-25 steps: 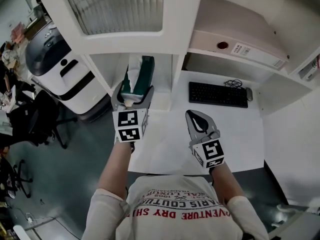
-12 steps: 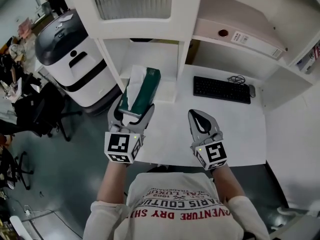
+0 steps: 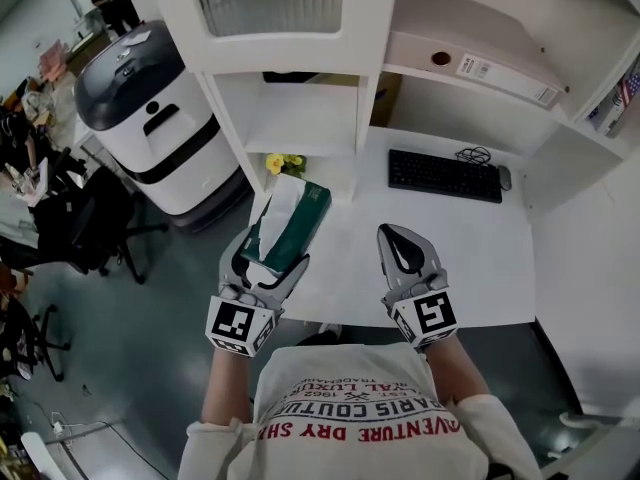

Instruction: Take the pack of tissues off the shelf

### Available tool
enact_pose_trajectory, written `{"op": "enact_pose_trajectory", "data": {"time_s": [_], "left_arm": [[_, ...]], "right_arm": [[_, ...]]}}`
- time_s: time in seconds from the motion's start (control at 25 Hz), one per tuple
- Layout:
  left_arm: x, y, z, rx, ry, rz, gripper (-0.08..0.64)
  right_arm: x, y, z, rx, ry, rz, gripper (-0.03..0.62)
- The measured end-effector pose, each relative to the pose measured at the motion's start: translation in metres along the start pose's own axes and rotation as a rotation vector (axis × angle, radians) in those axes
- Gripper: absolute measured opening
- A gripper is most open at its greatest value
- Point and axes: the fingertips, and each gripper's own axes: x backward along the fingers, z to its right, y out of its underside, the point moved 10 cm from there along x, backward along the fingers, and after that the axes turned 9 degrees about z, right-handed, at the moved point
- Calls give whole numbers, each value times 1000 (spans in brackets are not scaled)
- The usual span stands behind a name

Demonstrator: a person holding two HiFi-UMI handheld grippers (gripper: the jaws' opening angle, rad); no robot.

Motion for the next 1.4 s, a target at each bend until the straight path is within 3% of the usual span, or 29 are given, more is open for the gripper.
{"op": "enact_pose_trajectory", "data": {"time_s": [0.16, 0.32, 0.64, 1.08, 1.4], "left_arm": [[8, 1, 4, 5, 4, 11, 430], [6, -7, 7, -39, 21, 20, 430], [7, -15, 12, -54, 11, 34, 431], [6, -13, 6, -11, -33, 26, 431], [4, -14, -1, -26, -59, 22, 431]], "right_arm": [[5, 1, 0, -28, 41, 3, 0], [6, -2, 3, -22, 65, 9, 0], [6, -8, -5, 5, -7, 51, 0], [-2, -1, -2, -14, -17, 40, 0], [-8, 1, -1, -20, -41, 35, 0]]}}
